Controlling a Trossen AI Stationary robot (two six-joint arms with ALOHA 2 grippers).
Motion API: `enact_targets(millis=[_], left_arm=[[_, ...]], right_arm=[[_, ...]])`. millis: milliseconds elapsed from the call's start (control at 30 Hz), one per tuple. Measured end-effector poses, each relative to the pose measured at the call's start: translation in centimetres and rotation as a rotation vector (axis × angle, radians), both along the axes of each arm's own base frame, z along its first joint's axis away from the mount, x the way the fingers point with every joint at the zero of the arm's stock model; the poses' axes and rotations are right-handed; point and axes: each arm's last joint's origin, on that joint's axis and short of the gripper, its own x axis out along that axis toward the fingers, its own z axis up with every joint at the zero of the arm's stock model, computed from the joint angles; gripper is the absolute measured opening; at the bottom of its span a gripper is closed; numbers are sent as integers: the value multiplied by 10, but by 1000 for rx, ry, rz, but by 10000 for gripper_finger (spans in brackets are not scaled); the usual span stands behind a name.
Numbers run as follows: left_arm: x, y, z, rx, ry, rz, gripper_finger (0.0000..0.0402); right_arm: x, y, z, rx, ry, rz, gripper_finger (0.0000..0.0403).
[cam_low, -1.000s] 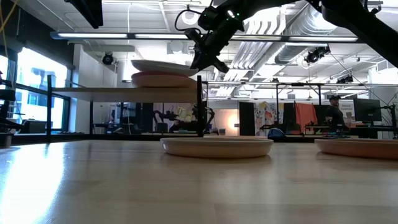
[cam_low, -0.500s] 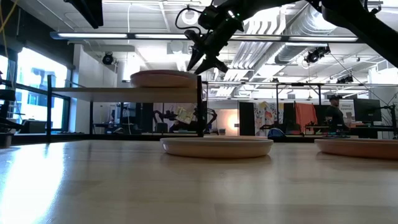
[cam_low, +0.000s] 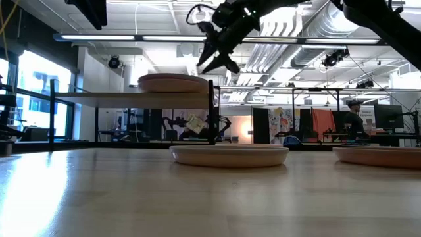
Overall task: Place and stack plates onto a shelf
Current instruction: Stack the dark blue plate on top of the white plate on the shelf
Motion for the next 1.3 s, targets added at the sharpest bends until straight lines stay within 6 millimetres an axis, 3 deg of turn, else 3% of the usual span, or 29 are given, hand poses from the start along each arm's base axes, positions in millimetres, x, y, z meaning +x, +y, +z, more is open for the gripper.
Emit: enact_targets(millis=[233, 600, 1000, 1300], left_arm=[[3, -21, -18, -128, 43, -86, 145], [-1, -61, -77, -252, 228, -165, 145], [-10, -100, -130, -302, 278, -211, 145], [-18, -124, -164, -332, 223, -240, 145]], right_arm=[[0, 41, 17, 89, -52, 239, 110], [18, 135, 12, 131, 108, 459, 110], [32, 234, 12, 169, 158, 549, 110], [37, 280, 16, 171, 124, 545, 110]])
